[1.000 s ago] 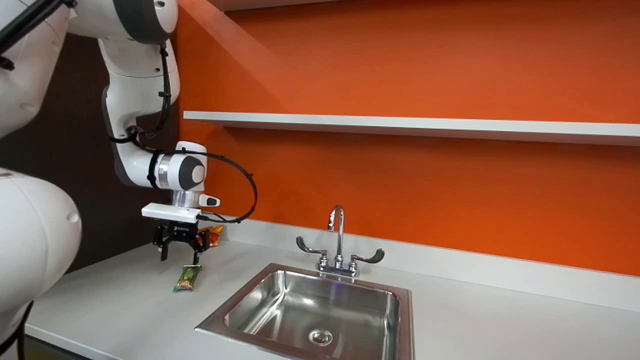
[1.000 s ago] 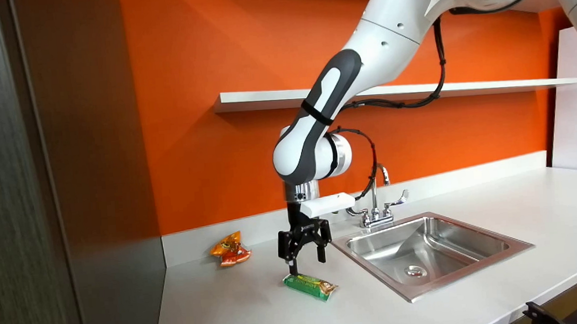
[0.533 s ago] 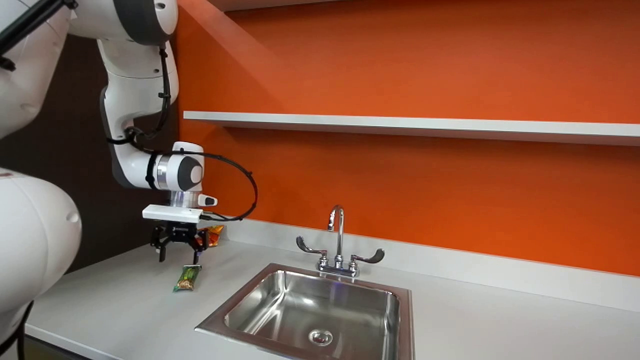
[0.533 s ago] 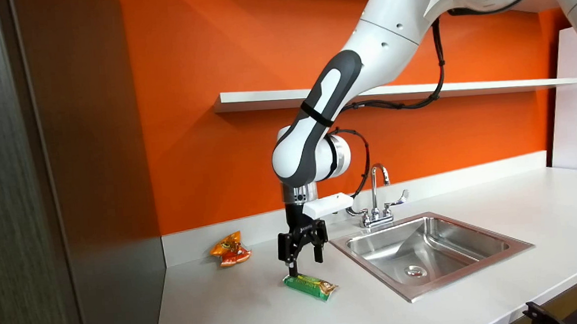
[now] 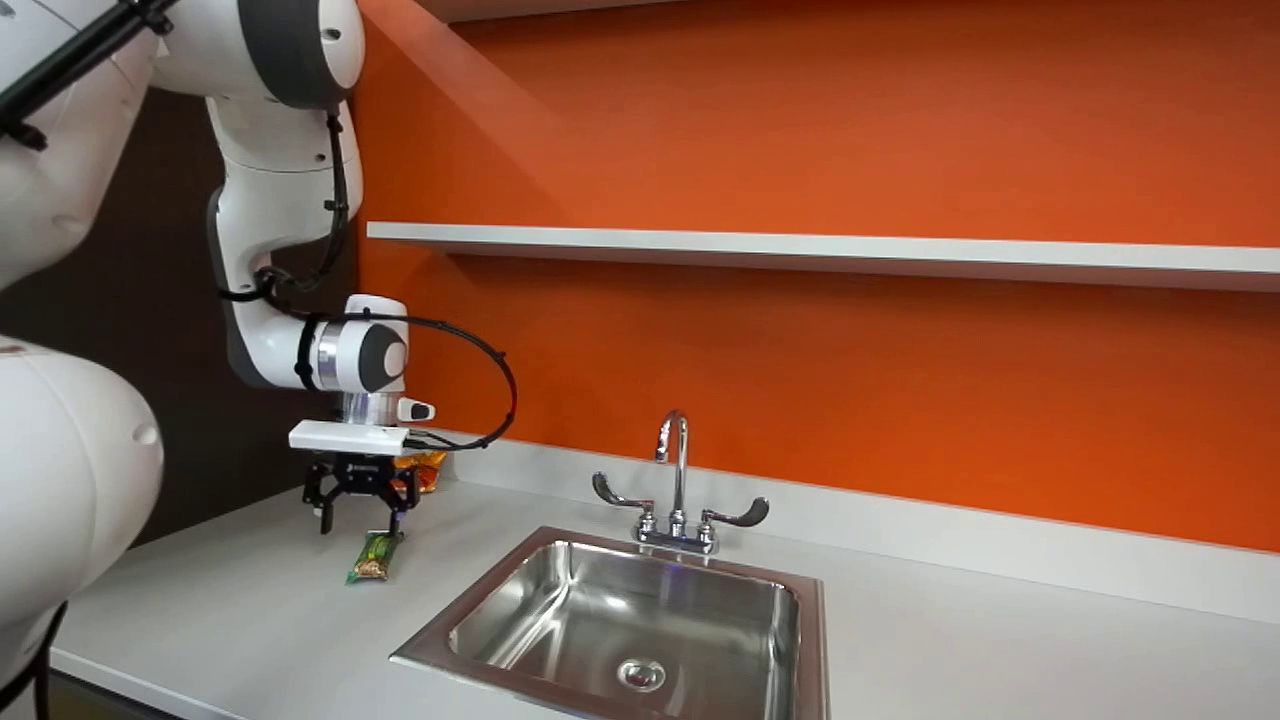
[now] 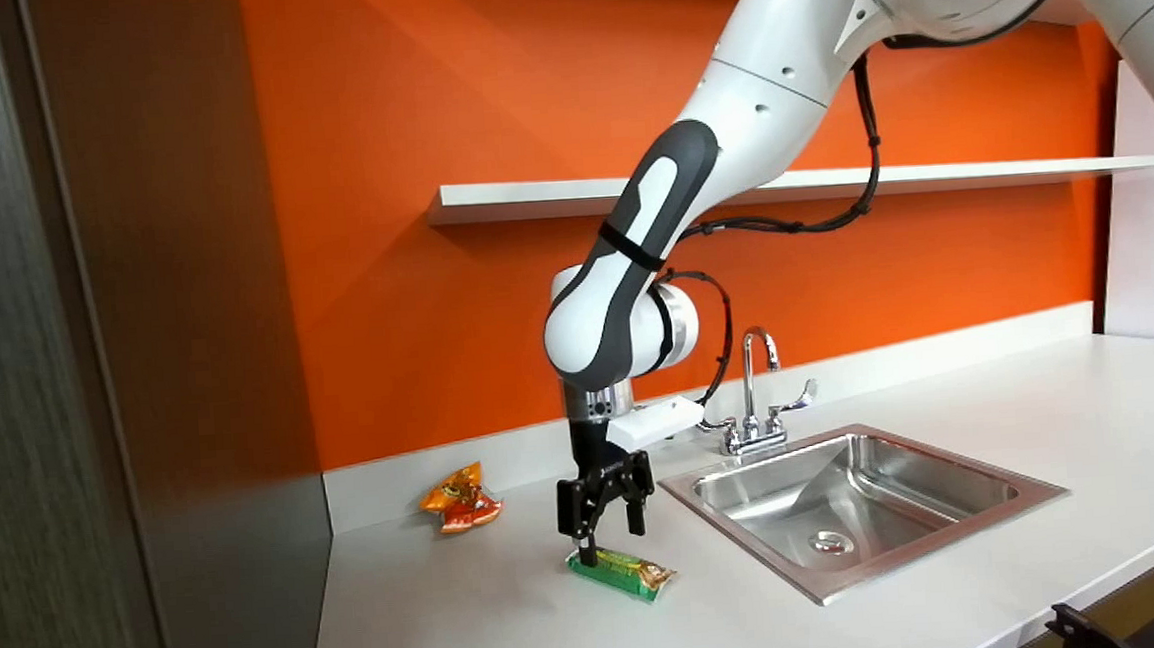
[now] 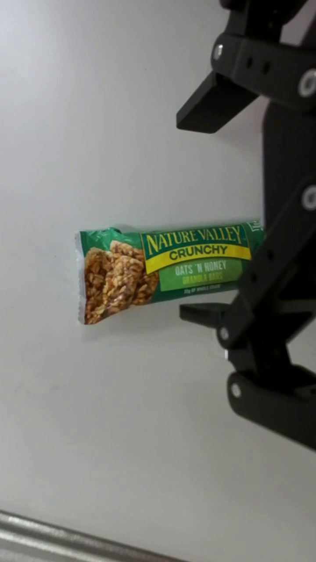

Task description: Pick up a pack of snack and put it in the sink

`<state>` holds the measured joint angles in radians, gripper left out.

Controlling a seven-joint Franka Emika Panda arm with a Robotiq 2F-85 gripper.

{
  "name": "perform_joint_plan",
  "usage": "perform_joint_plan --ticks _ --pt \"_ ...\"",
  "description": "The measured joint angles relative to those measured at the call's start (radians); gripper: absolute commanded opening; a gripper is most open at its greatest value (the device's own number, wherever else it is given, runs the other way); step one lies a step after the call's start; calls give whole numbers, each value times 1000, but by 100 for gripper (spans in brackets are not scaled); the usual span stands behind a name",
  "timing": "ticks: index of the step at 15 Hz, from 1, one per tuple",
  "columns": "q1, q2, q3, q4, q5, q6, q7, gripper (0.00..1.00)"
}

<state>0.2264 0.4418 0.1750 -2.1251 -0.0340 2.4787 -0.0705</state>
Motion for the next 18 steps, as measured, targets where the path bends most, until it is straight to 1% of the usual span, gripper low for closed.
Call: perform_joint_plan --ticks 8,18 --pt "0 63 -6 61 -32 1 0 100" --pt "-1 117 -26 103 -33 1 0 100"
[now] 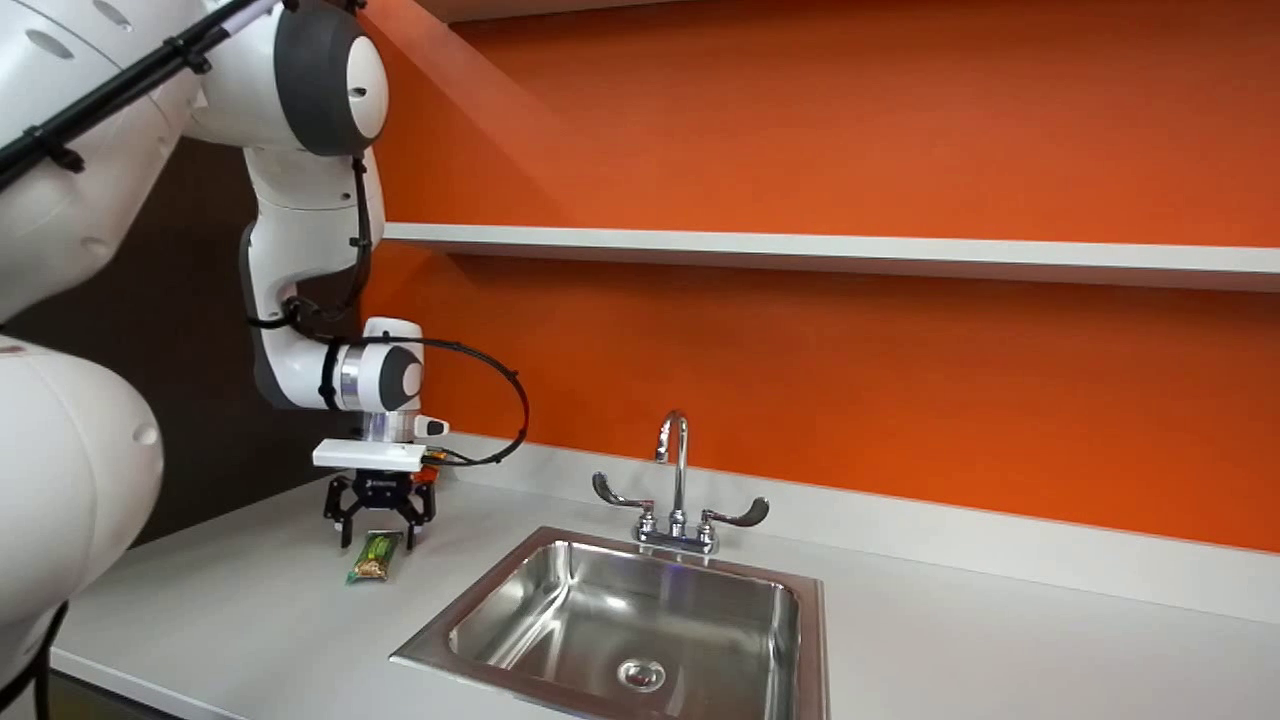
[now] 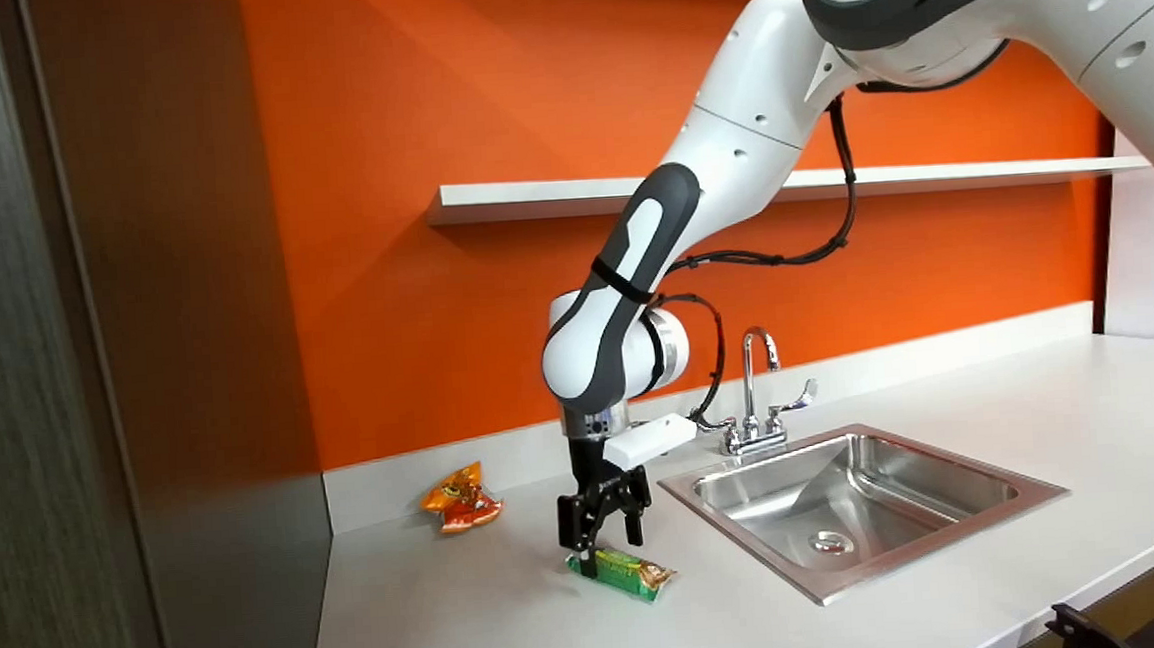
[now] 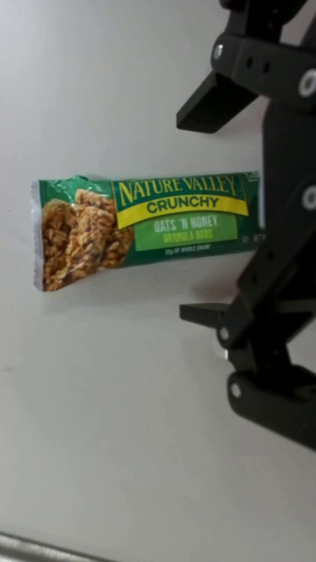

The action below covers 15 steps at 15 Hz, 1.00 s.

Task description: Pick up a pack of snack and put it in the sink

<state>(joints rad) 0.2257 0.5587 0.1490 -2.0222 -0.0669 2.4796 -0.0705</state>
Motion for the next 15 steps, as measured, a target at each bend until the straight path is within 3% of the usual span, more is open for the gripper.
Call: perform_joint_plan --ticks 9,10,12,15 --pt "0 14 -5 5 0 0 0 97" --pt "0 16 -6 6 0 0 0 72" --pt "0 19 -7 8 0 0 0 68" --pt "0 21 -8 9 0 0 0 44"
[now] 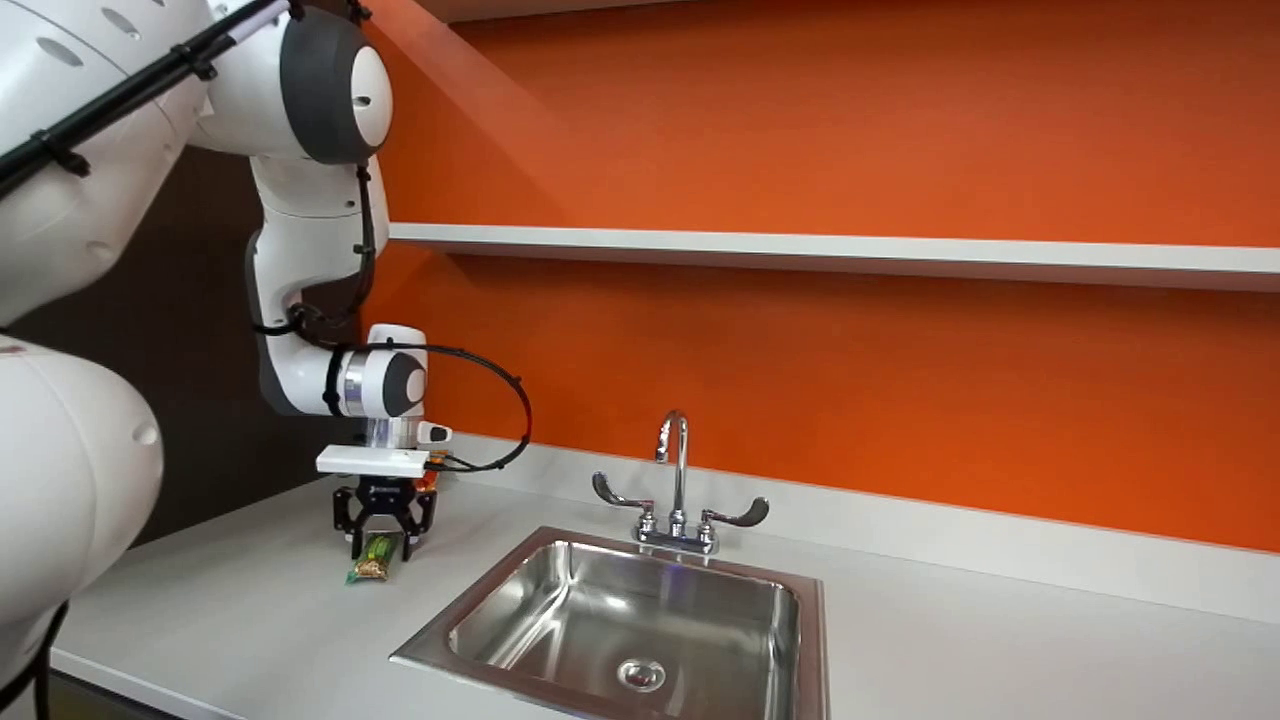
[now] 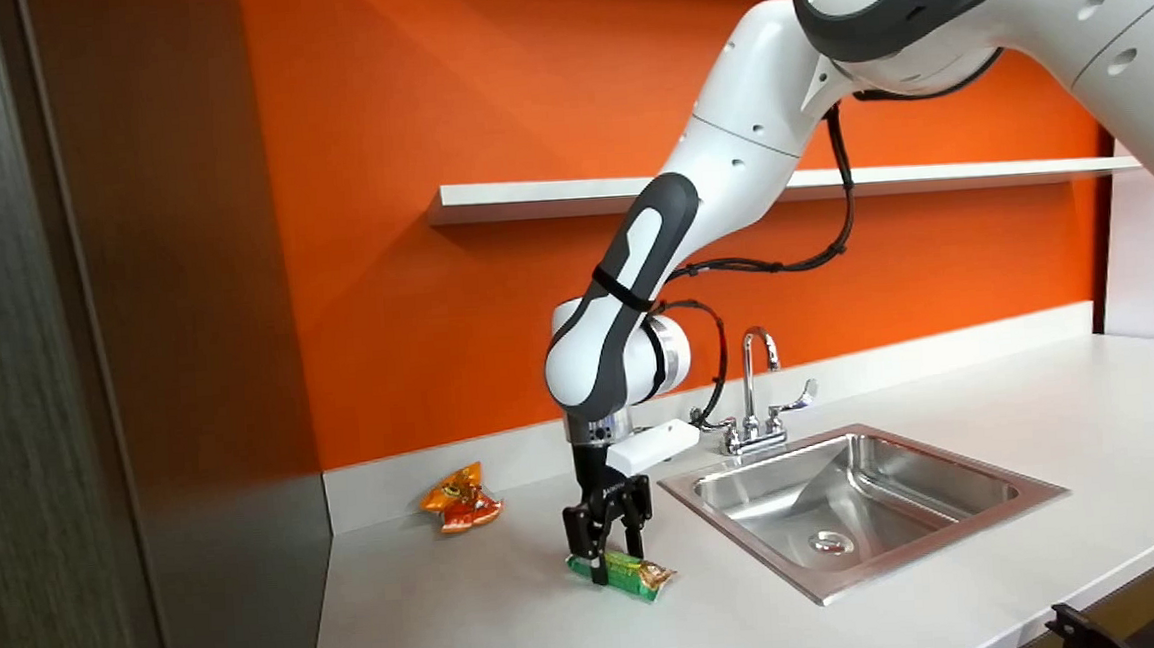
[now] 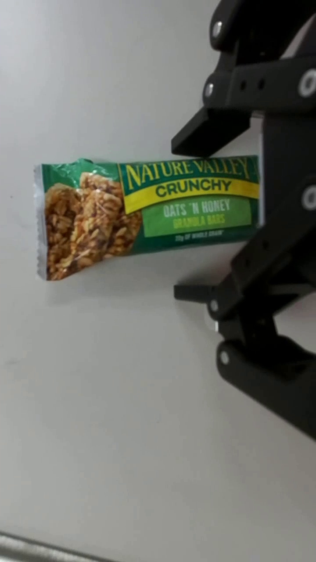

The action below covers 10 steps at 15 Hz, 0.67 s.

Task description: Pick up a pack of snack and put it in the sink

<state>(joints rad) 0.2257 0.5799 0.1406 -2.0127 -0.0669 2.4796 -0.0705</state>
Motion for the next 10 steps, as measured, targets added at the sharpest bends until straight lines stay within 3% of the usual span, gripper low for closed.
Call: perform_joint_plan --ticks 4,10 --pt "0 -1 -10 10 -1 -1 0 18" --pt "0 -3 -11 21 -1 -3 1 18"
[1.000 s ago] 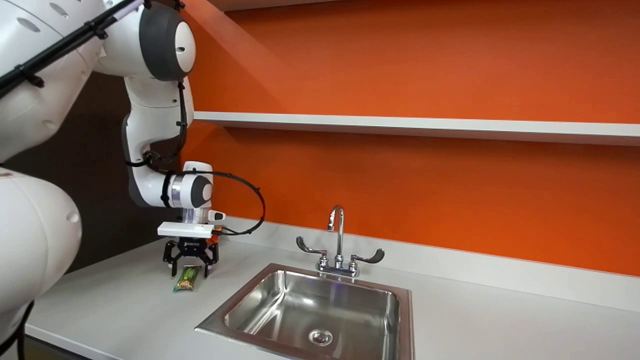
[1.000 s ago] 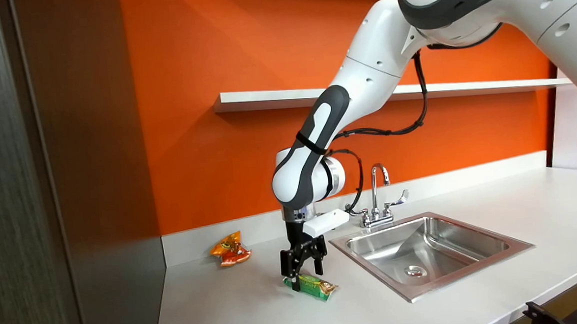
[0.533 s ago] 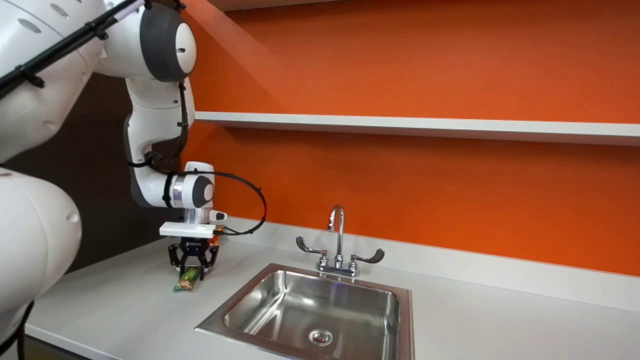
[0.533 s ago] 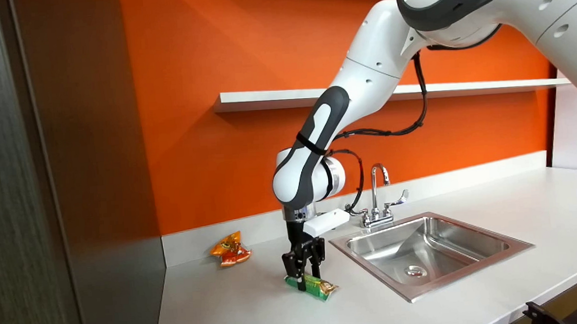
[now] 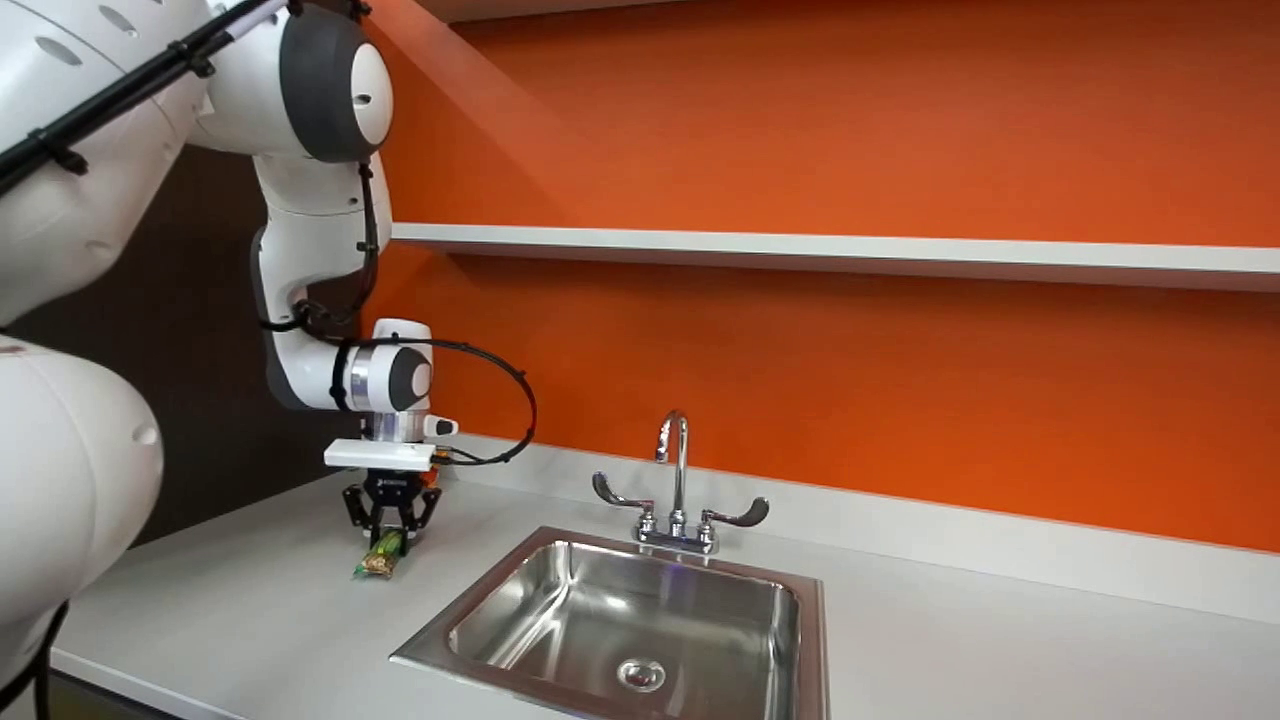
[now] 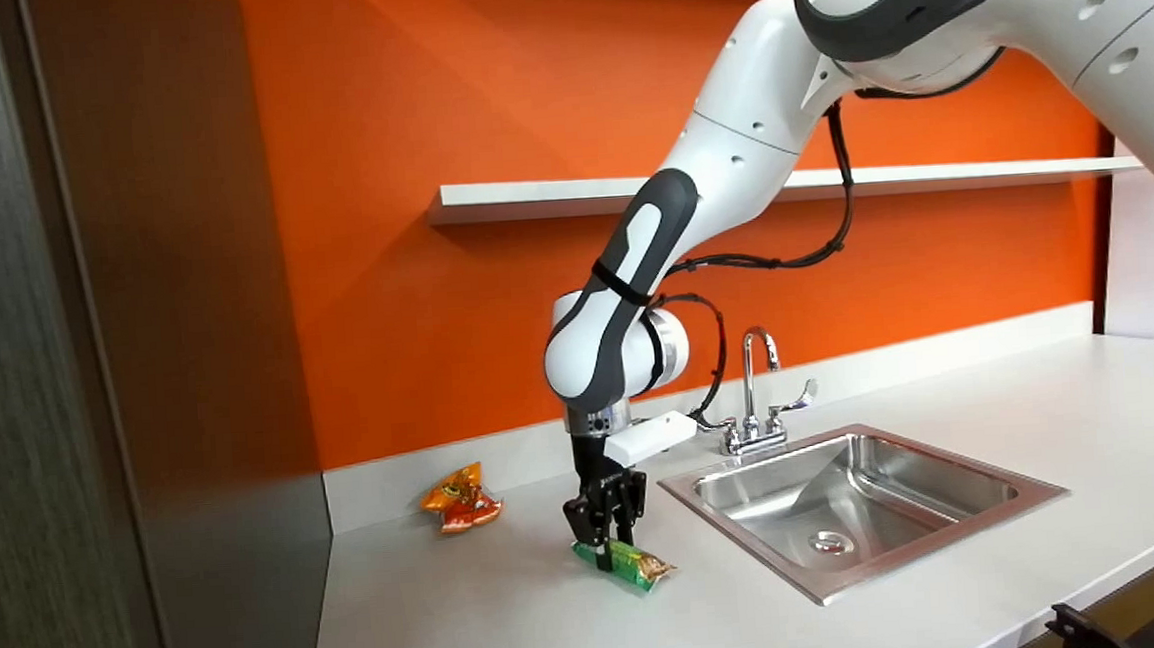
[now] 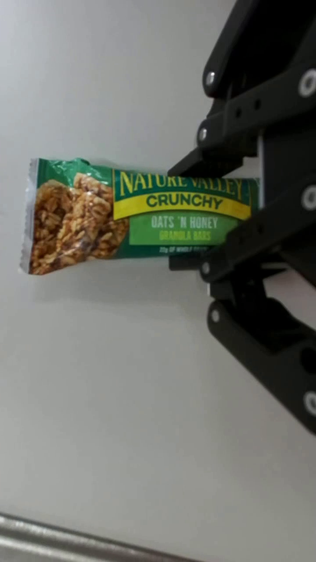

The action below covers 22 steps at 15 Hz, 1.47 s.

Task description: Pick up a pack of snack and put it in the sink

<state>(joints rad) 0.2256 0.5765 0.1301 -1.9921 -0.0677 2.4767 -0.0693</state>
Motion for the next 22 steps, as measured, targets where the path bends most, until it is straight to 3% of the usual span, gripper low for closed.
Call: perform_joint_plan --ticks 12,22 --pt "-22 -132 2 -11 51 -28 19 18" --pt "-214 -205 -55 -89 217 -28 9 18"
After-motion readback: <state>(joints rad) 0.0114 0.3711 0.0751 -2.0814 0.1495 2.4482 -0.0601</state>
